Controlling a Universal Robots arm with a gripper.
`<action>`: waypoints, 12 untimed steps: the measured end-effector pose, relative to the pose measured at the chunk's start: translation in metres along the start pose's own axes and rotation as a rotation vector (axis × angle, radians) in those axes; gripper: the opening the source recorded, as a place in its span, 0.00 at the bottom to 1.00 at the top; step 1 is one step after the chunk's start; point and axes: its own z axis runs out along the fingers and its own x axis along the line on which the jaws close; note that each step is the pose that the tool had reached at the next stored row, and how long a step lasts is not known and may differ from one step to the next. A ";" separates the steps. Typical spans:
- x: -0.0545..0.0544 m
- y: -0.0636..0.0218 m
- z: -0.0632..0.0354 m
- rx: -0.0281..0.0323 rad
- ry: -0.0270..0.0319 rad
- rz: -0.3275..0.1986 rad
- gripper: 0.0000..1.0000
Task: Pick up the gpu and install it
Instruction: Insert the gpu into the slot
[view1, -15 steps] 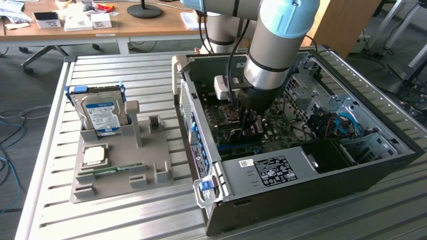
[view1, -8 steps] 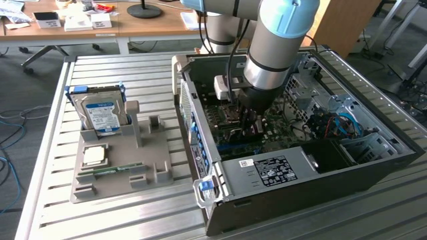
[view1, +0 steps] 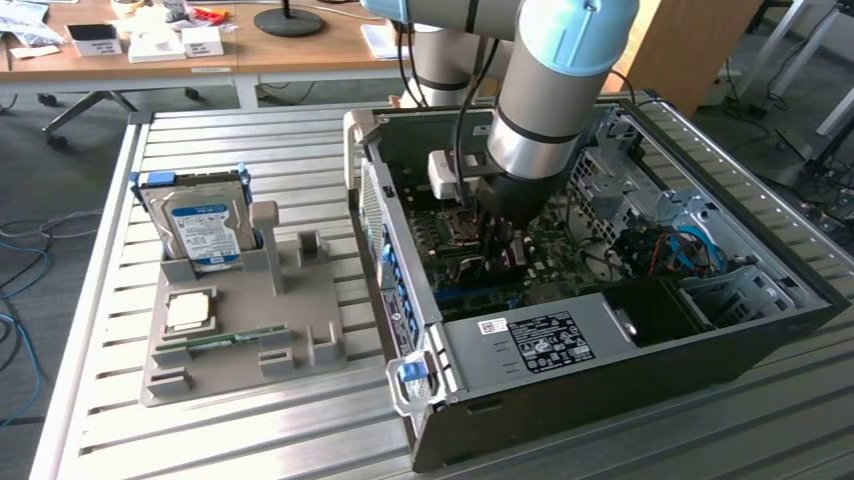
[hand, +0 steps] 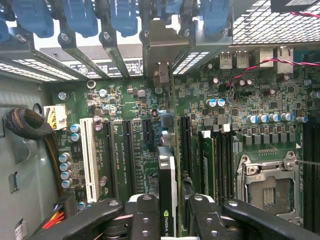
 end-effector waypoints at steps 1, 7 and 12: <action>0.000 0.0000 0.0000 0.0000 -0.0001 0.000 0.27; 0.000 0.0007 0.0010 0.0007 -0.0005 0.000 0.27; 0.000 0.0010 0.0020 0.0007 -0.0004 0.000 0.27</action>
